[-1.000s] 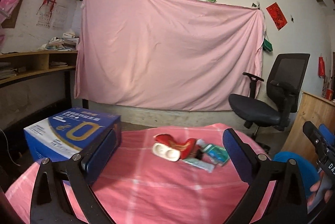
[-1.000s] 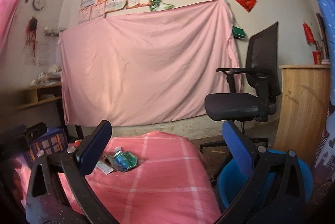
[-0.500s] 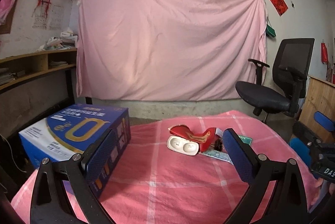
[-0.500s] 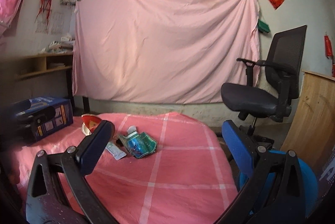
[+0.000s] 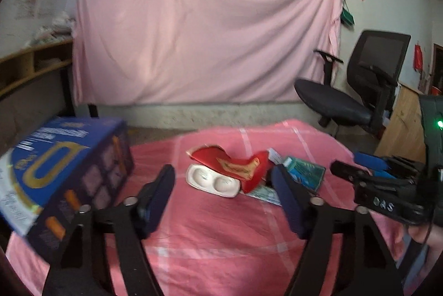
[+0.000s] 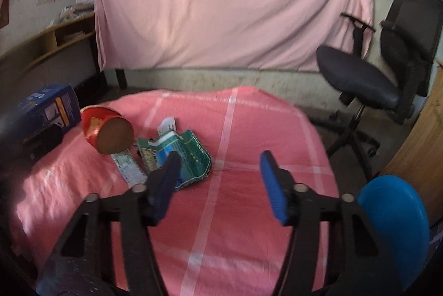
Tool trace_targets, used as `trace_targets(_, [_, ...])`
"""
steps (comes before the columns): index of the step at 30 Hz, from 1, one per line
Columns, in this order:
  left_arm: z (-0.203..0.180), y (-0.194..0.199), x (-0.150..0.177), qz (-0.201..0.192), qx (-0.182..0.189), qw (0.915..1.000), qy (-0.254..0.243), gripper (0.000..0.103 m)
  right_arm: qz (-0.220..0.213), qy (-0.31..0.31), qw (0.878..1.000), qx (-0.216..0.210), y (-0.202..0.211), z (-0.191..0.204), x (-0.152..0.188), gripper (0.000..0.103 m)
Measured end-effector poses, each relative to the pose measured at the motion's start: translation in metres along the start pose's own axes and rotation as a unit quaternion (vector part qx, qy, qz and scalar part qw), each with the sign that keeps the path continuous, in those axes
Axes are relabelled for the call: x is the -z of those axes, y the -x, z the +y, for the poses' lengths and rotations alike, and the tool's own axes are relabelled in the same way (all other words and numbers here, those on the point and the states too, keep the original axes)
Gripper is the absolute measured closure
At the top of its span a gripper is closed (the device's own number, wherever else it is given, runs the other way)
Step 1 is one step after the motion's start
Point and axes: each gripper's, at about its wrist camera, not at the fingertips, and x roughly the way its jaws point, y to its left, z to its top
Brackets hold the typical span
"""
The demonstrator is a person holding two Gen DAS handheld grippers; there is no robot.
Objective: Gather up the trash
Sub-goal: 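Grasp the red paper box with the left tool while the right tool grasps the green snack wrapper, then carry the red box and green wrapper over the basin and open both tools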
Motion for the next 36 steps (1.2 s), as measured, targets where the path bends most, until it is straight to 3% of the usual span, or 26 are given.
trace_targets(2, [0.001,-0.013,-0.003,0.028,0.010,0.9995,0.006,0.048,0.014,0.001,1.000,-0.007,-0.009,-0.003,-0.003,0.043])
trace_targets(6, [0.005,-0.025,-0.006,0.052,0.027,0.9980,0.024,0.048,0.041,0.003,0.999,-0.029,-0.024,-0.005,-0.005,0.049])
trace_targets(13, [-0.005,-0.041,-0.009,0.095,0.006,0.9955,0.009,0.050,0.073,0.005,0.996,-0.058,-0.041,-0.005,-0.006,0.053])
trace_targets(16, [-0.008,-0.046,-0.007,0.107,0.004,0.9943,0.002,0.072,0.080,0.006,0.995,-0.067,-0.042,-0.003,-0.004,0.058])
trace_targets(17, [-0.009,-0.048,-0.007,0.110,0.004,0.9940,0.001,0.076,0.080,0.005,0.994,-0.071,-0.042,-0.004,-0.004,0.060])
trace_targets(23, [-0.012,-0.044,-0.006,0.097,0.010,0.9952,-0.012,0.093,0.091,-0.010,0.991,-0.094,-0.045,-0.007,-0.002,0.074])
trace_targets(25, [-0.012,-0.043,-0.006,0.091,0.012,0.9957,-0.012,0.093,0.094,-0.015,0.991,-0.095,-0.047,-0.008,-0.002,0.086])
trace_targets(31, [-0.008,-0.035,-0.005,0.073,0.022,0.9971,-0.001,0.095,0.084,-0.016,0.992,-0.097,-0.041,-0.006,-0.001,0.090])
trace_targets(36, [-0.012,-0.016,-0.005,0.050,0.028,0.9984,-0.003,0.095,0.038,-0.015,0.996,-0.080,-0.013,-0.005,0.003,0.090])
